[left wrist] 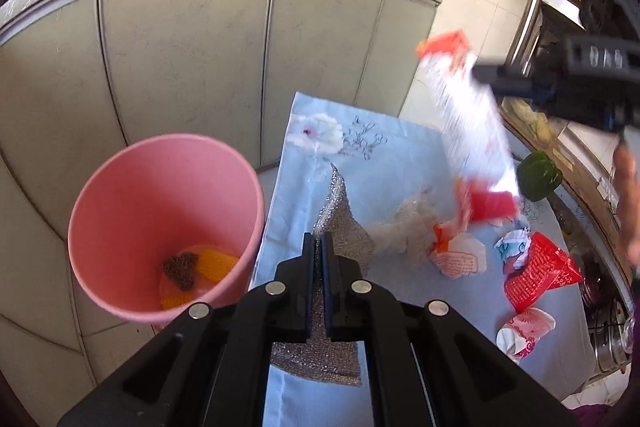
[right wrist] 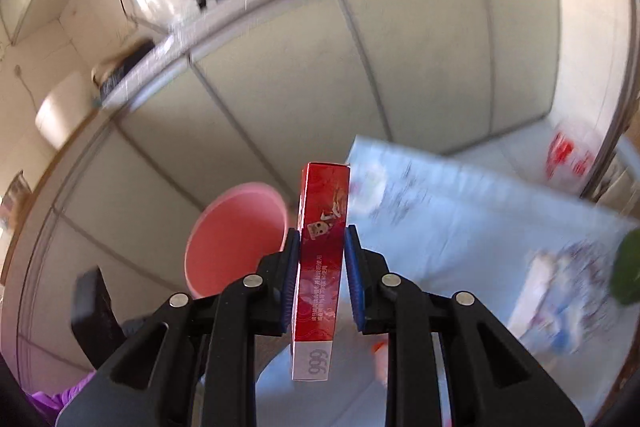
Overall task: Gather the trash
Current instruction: 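Grasp the red-and-white ointment box with the right tool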
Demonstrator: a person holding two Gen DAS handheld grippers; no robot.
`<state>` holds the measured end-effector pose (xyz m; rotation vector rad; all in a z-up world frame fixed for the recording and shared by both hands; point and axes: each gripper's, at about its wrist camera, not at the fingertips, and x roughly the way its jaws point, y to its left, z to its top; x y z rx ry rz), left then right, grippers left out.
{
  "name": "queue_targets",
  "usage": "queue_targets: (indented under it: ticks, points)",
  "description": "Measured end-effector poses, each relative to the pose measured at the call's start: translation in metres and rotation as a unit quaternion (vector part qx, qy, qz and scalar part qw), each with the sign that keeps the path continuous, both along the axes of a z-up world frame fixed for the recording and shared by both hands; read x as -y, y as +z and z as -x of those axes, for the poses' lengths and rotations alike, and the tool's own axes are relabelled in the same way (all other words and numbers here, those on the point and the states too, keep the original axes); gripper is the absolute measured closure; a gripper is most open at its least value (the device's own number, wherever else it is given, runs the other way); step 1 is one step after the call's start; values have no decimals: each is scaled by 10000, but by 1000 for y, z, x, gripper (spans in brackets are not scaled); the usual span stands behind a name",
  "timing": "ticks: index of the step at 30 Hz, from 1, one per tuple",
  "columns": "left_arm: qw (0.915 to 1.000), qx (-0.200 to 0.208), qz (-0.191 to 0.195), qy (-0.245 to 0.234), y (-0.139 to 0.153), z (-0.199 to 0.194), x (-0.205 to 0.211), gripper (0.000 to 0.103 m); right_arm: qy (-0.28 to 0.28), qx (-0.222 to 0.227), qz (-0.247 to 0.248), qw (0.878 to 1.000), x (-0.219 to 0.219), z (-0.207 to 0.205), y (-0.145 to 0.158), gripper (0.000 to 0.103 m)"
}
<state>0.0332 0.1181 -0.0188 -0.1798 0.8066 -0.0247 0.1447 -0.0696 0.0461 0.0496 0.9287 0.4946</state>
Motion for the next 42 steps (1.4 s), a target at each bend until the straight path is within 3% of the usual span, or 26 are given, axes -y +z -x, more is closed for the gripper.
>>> queue_targets:
  ticks: [3,8,10,14,16,20,24,27,31,34,36,38,42]
  points:
    - [9999,-111,32,50,-8,6,-2,100,208,-794,82,9966,-16,-5,-54,80]
    - [9995,-273,140,106,-20,13,-7,100,278,-1229,512,9907,-34,-13,-100,80]
    - [9992,-331,176,143,-24,13,-8,100,150,-1195,805,9895,-30,-16,-104,82]
    - [9984,-455,316,52,-33,12,-9,98,-131,-691,1598,9846,-19,-8,-90,83]
    - [9979,-496,411,3,-36,10,-8,98,-276,-627,1732,9825,-9,-7,-86,83]
    - [9941,-823,707,-19,-47,3,-9,83,-278,-776,1349,9874,6,-5,-87,83]
    - [9931,-996,620,-71,-55,2,-5,76,-96,-966,797,9921,0,1,-86,83]
    - [9930,-1082,453,-101,-61,-1,0,74,-36,-1082,746,9913,-6,6,-93,63]
    - [9943,-1052,104,-149,-67,-5,10,73,-56,-1178,939,9886,-12,9,-109,57]
    - [9949,-989,-57,-168,-67,-4,12,73,-49,-1254,1118,9858,-16,13,-126,57]
    - [9953,-928,-196,-193,-67,-3,15,79,-14,-1115,1257,9858,-19,17,-131,56]
    - [9958,-874,-234,-119,-65,-2,13,96,22,-889,1424,9858,-25,22,-133,56]
    - [9964,-814,243,-52,-58,1,0,98,-5,-761,1369,9877,-23,25,-133,63]
